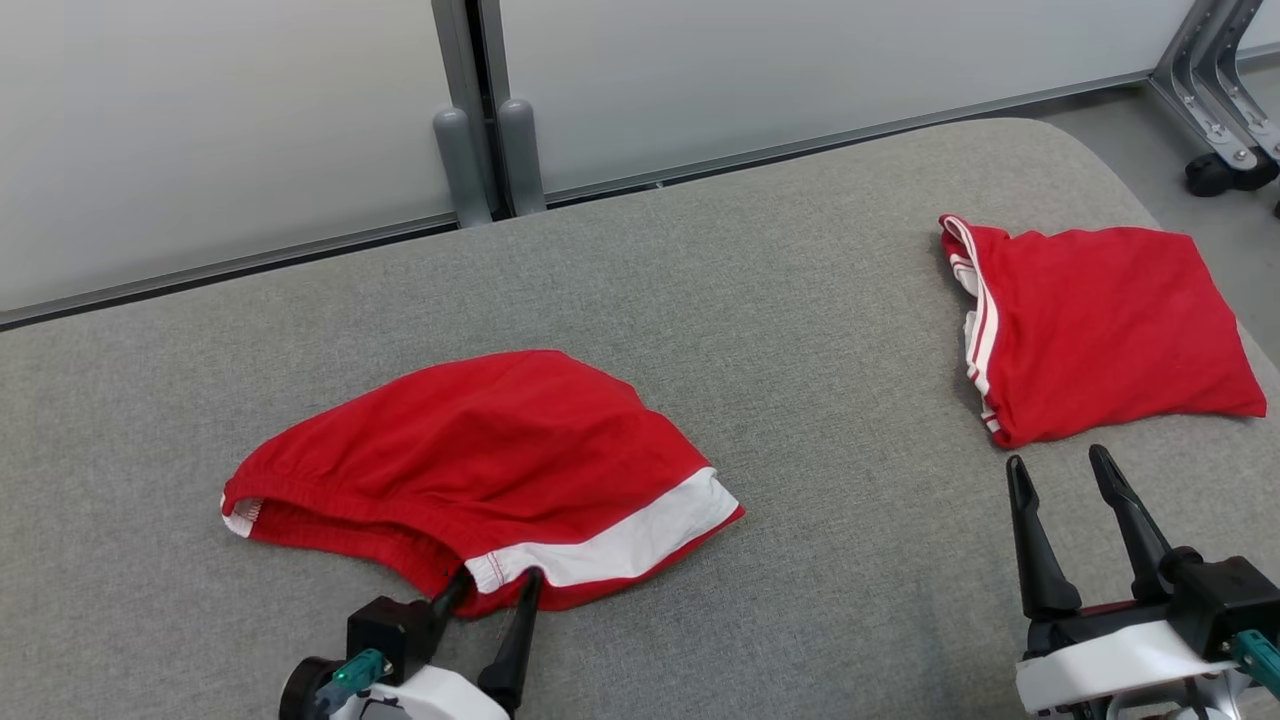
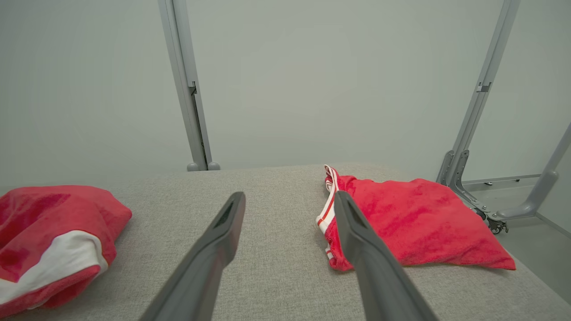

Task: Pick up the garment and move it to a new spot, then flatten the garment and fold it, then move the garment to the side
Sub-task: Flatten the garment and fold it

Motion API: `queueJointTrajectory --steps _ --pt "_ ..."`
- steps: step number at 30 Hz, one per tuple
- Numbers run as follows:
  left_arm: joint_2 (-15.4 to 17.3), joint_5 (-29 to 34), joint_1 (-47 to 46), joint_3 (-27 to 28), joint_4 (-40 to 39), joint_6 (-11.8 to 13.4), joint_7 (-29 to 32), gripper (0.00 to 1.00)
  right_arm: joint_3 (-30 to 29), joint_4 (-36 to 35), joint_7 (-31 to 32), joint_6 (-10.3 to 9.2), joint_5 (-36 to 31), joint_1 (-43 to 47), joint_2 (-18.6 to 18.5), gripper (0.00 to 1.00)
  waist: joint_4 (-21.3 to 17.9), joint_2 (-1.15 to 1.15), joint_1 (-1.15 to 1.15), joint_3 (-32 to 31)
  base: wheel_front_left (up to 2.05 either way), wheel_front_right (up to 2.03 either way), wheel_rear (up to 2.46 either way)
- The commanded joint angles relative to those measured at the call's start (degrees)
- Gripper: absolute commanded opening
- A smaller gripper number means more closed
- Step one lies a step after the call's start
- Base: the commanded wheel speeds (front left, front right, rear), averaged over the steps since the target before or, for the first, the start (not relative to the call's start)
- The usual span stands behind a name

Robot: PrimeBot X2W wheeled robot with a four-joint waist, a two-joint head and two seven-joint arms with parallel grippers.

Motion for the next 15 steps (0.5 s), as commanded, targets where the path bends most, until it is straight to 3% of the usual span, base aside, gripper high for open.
queueJointTrajectory --steps 1,2,8,15 --pt "0.0 -1.2 -1.2 -1.0 -0.1 -0.5 0.1 0.25 -0.2 -0.4 0.0 -0.02 0.4 -0.6 -0.3 1.00 0.0 0.00 0.00 0.0 0.00 0.00 0.00" --pt "0.0 -1.9 -1.6 -1.8 -0.4 -0.7 0.2 0.00 -0.2 -0.3 0.0 -0.02 0.5 -0.7 -0.3 1.00 0.0 0.00 0.00 0.1 0.00 0.00 0.00" --pt "0.9 -6.2 -4.8 -6.4 -5.2 -0.9 0.1 0.00 0.2 -0.1 0.0 -0.02 0.9 -0.9 -0.3 1.00 -0.1 0.00 0.00 0.0 0.00 0.00 0.00" --pt "6.3 -14.8 -2.2 -9.4 -18.6 -0.9 5.4 0.00 -2.0 0.0 0.0 -0.02 0.5 1.1 -0.3 1.00 2.1 0.00 0.00 -1.3 0.00 0.00 0.00"
